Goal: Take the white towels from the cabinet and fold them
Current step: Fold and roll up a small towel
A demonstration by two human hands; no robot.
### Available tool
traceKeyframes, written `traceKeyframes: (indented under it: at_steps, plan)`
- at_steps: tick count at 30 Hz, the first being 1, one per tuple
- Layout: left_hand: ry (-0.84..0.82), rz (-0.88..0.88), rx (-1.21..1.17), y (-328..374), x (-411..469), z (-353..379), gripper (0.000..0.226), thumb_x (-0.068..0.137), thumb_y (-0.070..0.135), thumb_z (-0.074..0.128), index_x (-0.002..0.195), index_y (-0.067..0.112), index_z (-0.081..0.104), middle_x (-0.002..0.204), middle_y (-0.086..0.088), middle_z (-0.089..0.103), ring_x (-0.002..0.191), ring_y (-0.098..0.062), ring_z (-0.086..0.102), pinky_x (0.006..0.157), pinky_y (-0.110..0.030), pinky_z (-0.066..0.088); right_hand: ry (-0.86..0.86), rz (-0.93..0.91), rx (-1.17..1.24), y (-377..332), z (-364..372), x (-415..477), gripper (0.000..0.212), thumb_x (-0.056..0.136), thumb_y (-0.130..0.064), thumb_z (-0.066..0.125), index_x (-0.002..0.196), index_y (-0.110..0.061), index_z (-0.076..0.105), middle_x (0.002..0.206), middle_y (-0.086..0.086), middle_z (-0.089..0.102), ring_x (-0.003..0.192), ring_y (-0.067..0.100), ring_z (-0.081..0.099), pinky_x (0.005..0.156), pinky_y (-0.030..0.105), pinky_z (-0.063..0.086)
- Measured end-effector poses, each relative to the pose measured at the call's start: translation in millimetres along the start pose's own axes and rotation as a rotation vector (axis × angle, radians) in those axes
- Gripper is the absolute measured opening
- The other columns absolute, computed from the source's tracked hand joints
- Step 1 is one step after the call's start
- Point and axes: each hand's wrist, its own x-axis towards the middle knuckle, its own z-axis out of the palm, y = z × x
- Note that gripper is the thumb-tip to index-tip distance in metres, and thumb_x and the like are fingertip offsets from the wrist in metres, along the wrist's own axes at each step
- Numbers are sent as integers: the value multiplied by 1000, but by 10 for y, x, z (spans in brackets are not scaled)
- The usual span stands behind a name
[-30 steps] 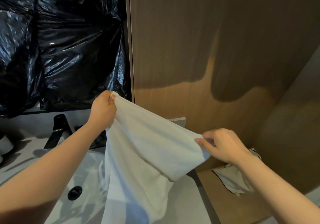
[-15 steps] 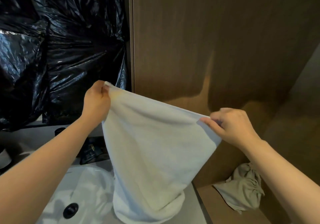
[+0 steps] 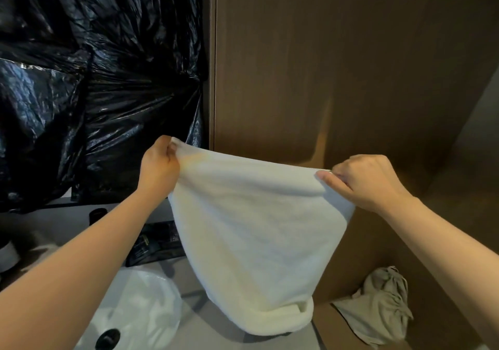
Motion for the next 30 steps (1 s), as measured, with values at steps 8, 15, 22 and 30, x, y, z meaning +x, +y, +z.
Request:
traceKeyframes:
  at_steps: [8, 15, 22, 30]
  plan:
    - [55, -43, -60, -23, 34, 44, 15, 101, 20, 35, 98, 19, 49, 74, 0, 49, 62, -10, 46, 55, -25, 36, -16, 63, -30, -90, -51, 168, 61, 95, -64, 28, 49, -24, 34, 46, -11, 35, 45, 10, 41, 49, 28, 44]
    - [15, -66, -20, -73, -95, 153, 24, 102, 20, 35, 117, 12, 52, 77, 0, 51, 66, -12, 49, 59, -30, 39, -100, 214, -25, -115, 77, 73, 63, 86, -74, 18, 53, -24, 40, 48, -6, 43, 44, 9, 45, 46, 21, 33]
    - [36, -27, -12, -106, -102, 98, 17, 101, 17, 36, 108, 16, 51, 79, -2, 51, 69, -17, 49, 61, -29, 39, -80, 249, 8, -123, 203, 82, 63, 86, -76, 18, 52, -25, 36, 46, -11, 37, 46, 9, 48, 46, 23, 39]
    - [-180, -122, 79, -498, -571, 307, 20, 102, 21, 36, 104, 16, 56, 77, 4, 56, 72, -16, 55, 63, -36, 44, -592, 281, 85, -533, 732, -444, 50, 97, -57, 37, 120, -18, 59, 121, 4, 63, 116, 23, 53, 95, 38, 42]
